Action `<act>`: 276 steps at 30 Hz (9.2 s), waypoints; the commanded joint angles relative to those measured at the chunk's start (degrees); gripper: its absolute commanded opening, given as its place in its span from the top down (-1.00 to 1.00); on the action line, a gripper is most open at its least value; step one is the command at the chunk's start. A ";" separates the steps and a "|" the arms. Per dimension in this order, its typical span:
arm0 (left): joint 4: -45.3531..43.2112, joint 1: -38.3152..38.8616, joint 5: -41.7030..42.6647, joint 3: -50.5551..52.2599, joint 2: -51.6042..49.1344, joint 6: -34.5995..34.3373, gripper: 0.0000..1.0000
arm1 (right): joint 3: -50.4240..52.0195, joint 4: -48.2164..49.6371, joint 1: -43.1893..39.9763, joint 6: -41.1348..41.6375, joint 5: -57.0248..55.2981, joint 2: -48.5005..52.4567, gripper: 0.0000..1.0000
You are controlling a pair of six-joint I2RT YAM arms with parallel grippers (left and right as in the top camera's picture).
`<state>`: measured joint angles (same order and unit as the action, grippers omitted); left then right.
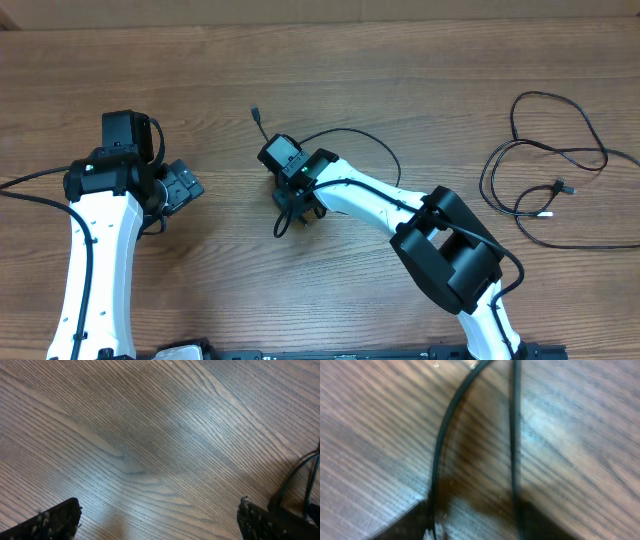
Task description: Untangle cables
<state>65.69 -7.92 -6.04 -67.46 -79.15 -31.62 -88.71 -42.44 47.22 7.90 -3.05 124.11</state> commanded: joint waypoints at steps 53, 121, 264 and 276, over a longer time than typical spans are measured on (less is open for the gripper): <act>0.04 -0.35 0.13 -0.90 -0.02 -0.57 -0.99 | -47.15 -23.28 -62.05 7.17 -29.07 -18.53 0.93; -1.40 -0.31 2.71 -0.90 -0.02 7.65 -0.99 | 7.43 16.90 -8.59 -18.45 12.94 -3.96 -0.43; -9.27 0.13 15.65 -0.90 -0.02 17.86 -0.99 | -24.17 -35.67 -71.19 -8.83 25.18 -21.62 -0.75; -11.78 13.42 6.67 -0.90 -0.02 27.87 -0.99 | -24.15 -37.94 -46.53 -11.76 12.96 -21.62 -1.00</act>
<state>50.78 2.42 7.31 -67.48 -79.15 -5.85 -112.07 -79.92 -3.66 -4.03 15.94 103.88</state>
